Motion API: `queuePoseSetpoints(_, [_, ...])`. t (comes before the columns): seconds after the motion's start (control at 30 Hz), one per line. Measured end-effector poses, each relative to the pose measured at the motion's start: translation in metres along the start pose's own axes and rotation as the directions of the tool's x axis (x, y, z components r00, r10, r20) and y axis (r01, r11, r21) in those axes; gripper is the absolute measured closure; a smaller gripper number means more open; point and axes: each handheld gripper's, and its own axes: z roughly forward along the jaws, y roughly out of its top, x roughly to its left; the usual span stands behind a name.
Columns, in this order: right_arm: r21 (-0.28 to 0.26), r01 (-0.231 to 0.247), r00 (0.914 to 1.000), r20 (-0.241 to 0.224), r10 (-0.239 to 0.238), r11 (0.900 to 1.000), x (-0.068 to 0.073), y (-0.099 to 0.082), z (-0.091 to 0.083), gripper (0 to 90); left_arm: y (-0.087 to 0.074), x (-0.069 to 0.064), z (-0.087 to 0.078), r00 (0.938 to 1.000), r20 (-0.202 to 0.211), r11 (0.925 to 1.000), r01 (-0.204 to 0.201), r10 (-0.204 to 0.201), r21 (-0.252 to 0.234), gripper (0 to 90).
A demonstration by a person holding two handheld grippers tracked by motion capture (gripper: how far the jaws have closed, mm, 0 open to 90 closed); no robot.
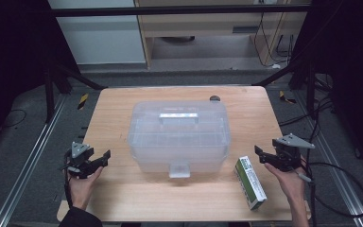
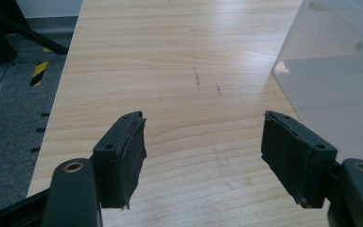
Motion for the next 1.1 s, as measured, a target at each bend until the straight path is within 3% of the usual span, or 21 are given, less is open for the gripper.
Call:
queuePoseSetpoints(0.47, [0.007, 0.016, 0.9993, -0.034, -0.016, 0.9998, 0.003, 0.004, 0.001, 24.9, 0.032, 0.000, -0.014, 0.9976, 0.041, 0.9975, -0.054, 0.055, -0.046, 30.3])
queuePoseSetpoints(0.8, [0.022, 0.030, 0.9987, -0.041, -0.029, 0.9993, 0.002, 0.003, 0.004, 22.9, 0.051, 0.002, -0.022, 0.9909, 0.099, 0.9939, -0.084, 0.091, -0.072, 30.0])
queuePoseSetpoints(1.1, [0.031, 0.031, 0.9989, -0.036, -0.029, 0.9991, 0.001, 0.000, 0.005, 22.2, 0.072, 0.003, -0.024, 0.9824, 0.124, 0.9879, -0.129, 0.139, -0.085, 30.6])
